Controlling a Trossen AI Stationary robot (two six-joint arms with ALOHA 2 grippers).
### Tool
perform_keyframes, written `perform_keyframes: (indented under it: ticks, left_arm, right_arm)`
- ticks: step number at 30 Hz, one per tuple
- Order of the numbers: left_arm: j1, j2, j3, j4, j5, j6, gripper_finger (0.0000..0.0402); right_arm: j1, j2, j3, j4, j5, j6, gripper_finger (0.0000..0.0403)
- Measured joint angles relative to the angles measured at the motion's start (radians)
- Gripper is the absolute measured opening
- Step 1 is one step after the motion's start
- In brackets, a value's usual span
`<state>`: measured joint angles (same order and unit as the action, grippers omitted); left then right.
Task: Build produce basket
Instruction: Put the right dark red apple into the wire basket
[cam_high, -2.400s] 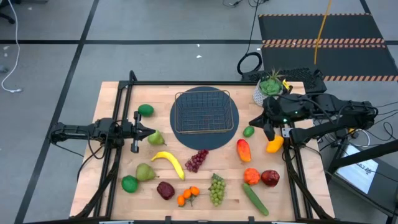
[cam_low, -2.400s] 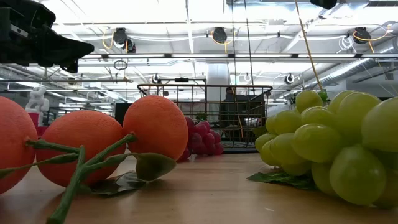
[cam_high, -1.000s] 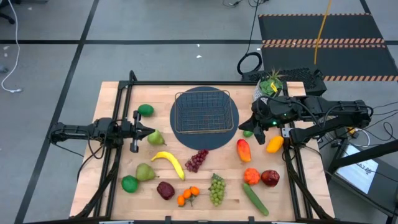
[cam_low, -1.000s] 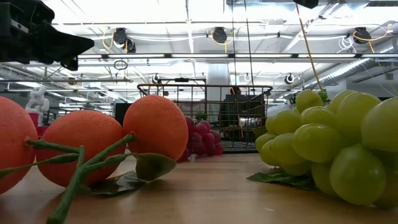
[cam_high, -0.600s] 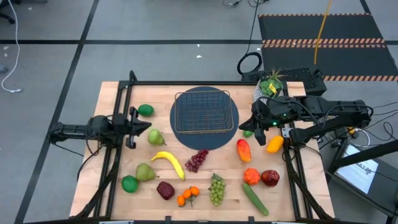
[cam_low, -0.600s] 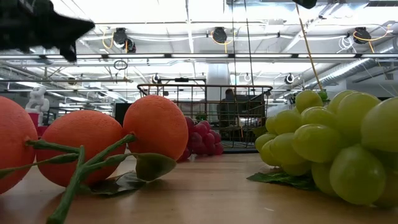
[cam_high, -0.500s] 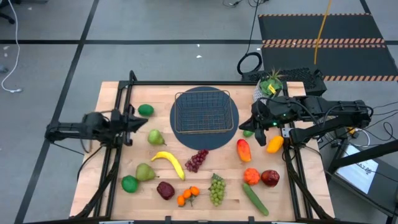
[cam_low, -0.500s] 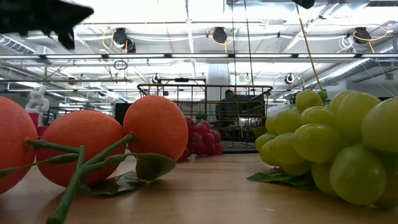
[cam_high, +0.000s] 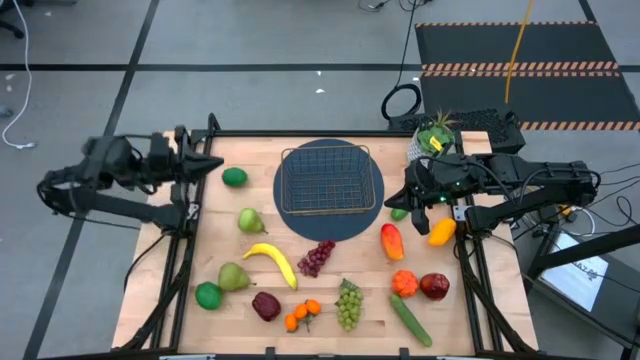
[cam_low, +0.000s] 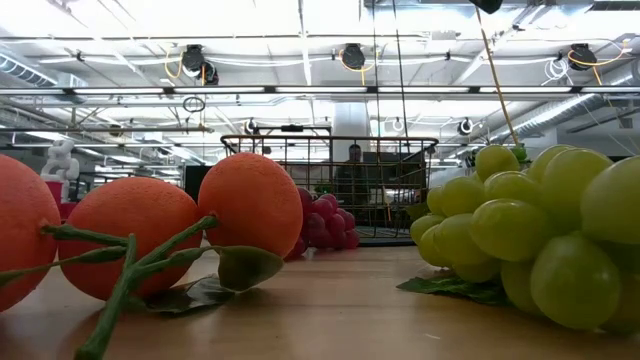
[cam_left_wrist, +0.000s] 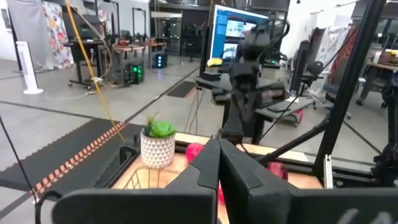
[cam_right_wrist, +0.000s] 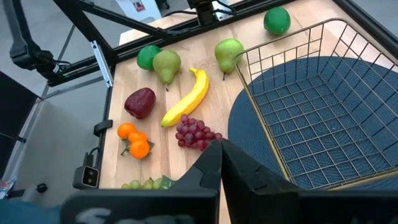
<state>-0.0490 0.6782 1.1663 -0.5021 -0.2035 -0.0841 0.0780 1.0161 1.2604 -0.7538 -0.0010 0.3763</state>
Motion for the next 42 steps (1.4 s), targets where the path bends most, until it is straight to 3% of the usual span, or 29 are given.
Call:
perform_keyframes:
  ticks: [5, 9, 13, 21, 28, 33, 42]
  left_arm:
    - [0.000, 0.205, 0.277, -0.147, 0.000, -0.016, 0.0009]
    - [0.000, 0.337, 0.431, -0.259, 0.000, -0.045, 0.0007]
    - [0.000, 0.429, 0.493, -0.310, 0.000, -0.088, 0.0004]
    - [-0.018, 0.539, 0.500, -0.325, 0.021, -0.154, 0.0003]
    - [-0.026, 0.572, 0.500, -0.338, 0.023, -0.218, 0.0018]
    - [-0.026, 0.571, 0.500, -0.350, 0.023, -0.311, 0.0004]
    - [-0.026, 0.570, 0.500, -0.357, 0.021, -0.340, 0.0020]
  right_arm:
    - [0.000, 0.000, 0.000, 0.000, 0.000, -0.001, 0.0000]
    - [0.000, 0.000, 0.000, 0.000, 0.000, -0.034, 0.0000]
    - [0.000, 0.000, 0.000, 0.001, 0.012, -0.072, 0.0000]
    - [0.000, 0.000, 0.000, 0.000, 0.052, -0.085, 0.0000]
    - [0.000, 0.000, 0.000, 0.001, 0.051, 0.228, 0.0000]
    - [0.005, 0.000, 0.000, 0.001, 0.051, 0.526, 0.0000]
    - [0.154, 0.000, 0.000, 0.001, 0.058, 0.842, 0.0000]
